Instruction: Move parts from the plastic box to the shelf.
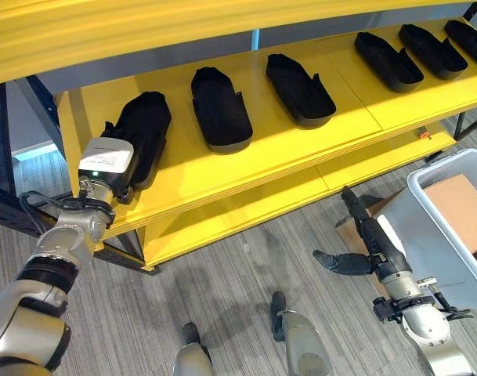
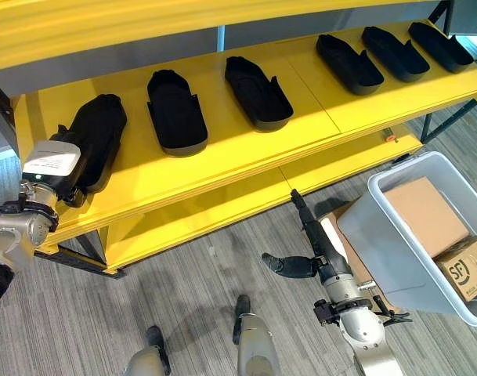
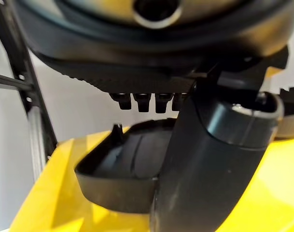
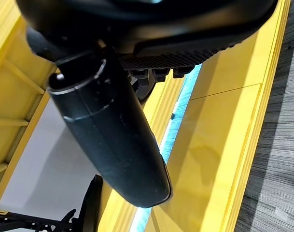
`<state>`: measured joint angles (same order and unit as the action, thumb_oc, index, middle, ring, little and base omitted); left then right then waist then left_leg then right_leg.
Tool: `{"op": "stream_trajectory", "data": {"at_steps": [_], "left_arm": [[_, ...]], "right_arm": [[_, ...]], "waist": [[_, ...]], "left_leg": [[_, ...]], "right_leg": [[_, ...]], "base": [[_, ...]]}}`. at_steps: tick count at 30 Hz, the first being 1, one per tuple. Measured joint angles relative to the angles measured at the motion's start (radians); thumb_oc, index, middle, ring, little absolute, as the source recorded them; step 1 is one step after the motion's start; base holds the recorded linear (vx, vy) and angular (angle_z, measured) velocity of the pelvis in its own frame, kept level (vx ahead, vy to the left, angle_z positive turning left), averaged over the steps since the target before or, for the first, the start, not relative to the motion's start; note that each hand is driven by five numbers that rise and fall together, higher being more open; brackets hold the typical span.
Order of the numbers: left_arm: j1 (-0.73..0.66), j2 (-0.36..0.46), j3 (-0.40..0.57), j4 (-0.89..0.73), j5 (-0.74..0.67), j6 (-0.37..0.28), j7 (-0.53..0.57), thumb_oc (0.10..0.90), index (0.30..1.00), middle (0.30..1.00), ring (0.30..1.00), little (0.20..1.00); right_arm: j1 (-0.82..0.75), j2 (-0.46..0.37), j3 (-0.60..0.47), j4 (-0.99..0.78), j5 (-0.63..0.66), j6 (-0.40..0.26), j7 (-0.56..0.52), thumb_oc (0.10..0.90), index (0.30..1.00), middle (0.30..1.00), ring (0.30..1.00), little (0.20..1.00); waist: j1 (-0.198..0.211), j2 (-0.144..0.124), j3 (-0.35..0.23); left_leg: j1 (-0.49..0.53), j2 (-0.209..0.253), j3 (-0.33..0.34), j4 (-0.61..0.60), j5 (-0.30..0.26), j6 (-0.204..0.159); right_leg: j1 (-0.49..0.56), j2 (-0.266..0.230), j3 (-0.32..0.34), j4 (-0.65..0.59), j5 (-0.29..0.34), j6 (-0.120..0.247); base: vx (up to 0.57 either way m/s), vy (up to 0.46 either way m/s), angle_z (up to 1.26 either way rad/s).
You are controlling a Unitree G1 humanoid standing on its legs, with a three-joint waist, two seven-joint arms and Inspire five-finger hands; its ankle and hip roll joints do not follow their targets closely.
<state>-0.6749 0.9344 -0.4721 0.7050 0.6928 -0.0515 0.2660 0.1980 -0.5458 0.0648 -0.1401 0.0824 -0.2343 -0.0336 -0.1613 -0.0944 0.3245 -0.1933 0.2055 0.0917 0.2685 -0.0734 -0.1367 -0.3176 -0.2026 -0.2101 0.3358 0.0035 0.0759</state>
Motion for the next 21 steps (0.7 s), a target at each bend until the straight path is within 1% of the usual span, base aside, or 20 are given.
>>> {"op": "stream_trajectory", "data": {"at_steps": [5,9,12,15,17,19,21], "left_arm": [[-0.022,-0.001,-0.007,0.039,-0.008,-0.018,-0.002,0.900,1.000,1.000,1.000,1.000],[-0.057,-0.006,-0.041,0.094,-0.031,-0.022,-0.021,0.900,1.000,1.000,1.000,1.000],[-0.070,-0.009,-0.044,0.126,-0.064,-0.023,-0.041,0.900,1.000,1.000,1.000,1.000],[-0.093,-0.011,-0.044,0.175,-0.111,-0.042,-0.056,0.900,1.000,1.000,1.000,1.000],[-0.098,-0.012,-0.044,0.188,-0.139,-0.043,-0.068,0.900,1.000,1.000,1.000,1.000],[-0.111,-0.030,-0.044,0.248,-0.144,-0.063,-0.079,0.900,1.000,1.000,1.000,1.000],[-0.127,-0.051,-0.046,0.284,-0.175,-0.058,-0.091,0.900,1.000,1.000,1.000,1.000]], "right_arm": [[-0.001,0.000,0.000,0.000,0.000,0.000,-0.001,0.900,1.000,1.000,1.000,1.000],[0.002,0.000,0.000,0.000,0.000,0.000,-0.001,0.900,1.000,1.000,1.000,1.000],[0.004,0.000,0.000,0.000,0.000,0.000,-0.001,0.900,1.000,1.000,1.000,1.000],[0.016,-0.001,0.000,-0.001,0.002,-0.001,-0.001,0.900,1.000,1.000,1.000,1.000],[0.027,-0.001,0.000,-0.001,0.004,0.000,-0.001,0.900,1.000,1.000,1.000,1.000],[0.043,-0.001,0.000,-0.001,0.019,0.000,0.003,0.900,1.000,1.000,1.000,1.000],[0.057,-0.002,0.000,-0.001,0.025,-0.001,0.004,0.900,1.000,1.000,1.000,1.000]], "waist": [[0.000,0.000,0.000],[-0.002,0.001,-0.001],[-0.004,0.001,-0.001],[-0.004,0.002,-0.003],[-0.004,0.005,-0.005],[-0.006,0.006,-0.025],[-0.007,0.005,-0.043]], "left_leg": [[-0.011,0.000,0.001,0.013,-0.004,-0.001],[-0.016,0.002,0.001,0.026,-0.010,0.001],[-0.016,0.002,0.001,0.028,-0.014,0.003],[-0.026,0.004,0.000,0.033,-0.015,0.004],[-0.033,0.006,0.000,0.042,-0.018,0.006],[-0.035,0.007,0.002,0.044,-0.018,0.006],[-0.036,0.008,0.002,0.045,-0.018,0.006]], "right_leg": [[-0.013,-0.001,0.006,0.013,0.000,-0.001],[-0.014,-0.001,0.009,0.018,0.001,-0.004],[-0.016,0.000,0.011,0.018,0.001,-0.004],[-0.025,0.000,0.012,0.023,0.002,-0.005],[-0.027,0.002,0.012,0.023,0.003,-0.007],[-0.032,0.003,0.013,0.023,0.005,-0.009],[-0.033,0.004,0.014,0.022,0.005,-0.010]], "base": [[0.00,0.004,-0.01],[0.00,0.000,0.00],[0.00,0.000,0.00],[0.00,0.000,0.00],[0.00,0.000,0.00],[0.00,0.000,0.00],[0.00,0.000,0.00]]}}
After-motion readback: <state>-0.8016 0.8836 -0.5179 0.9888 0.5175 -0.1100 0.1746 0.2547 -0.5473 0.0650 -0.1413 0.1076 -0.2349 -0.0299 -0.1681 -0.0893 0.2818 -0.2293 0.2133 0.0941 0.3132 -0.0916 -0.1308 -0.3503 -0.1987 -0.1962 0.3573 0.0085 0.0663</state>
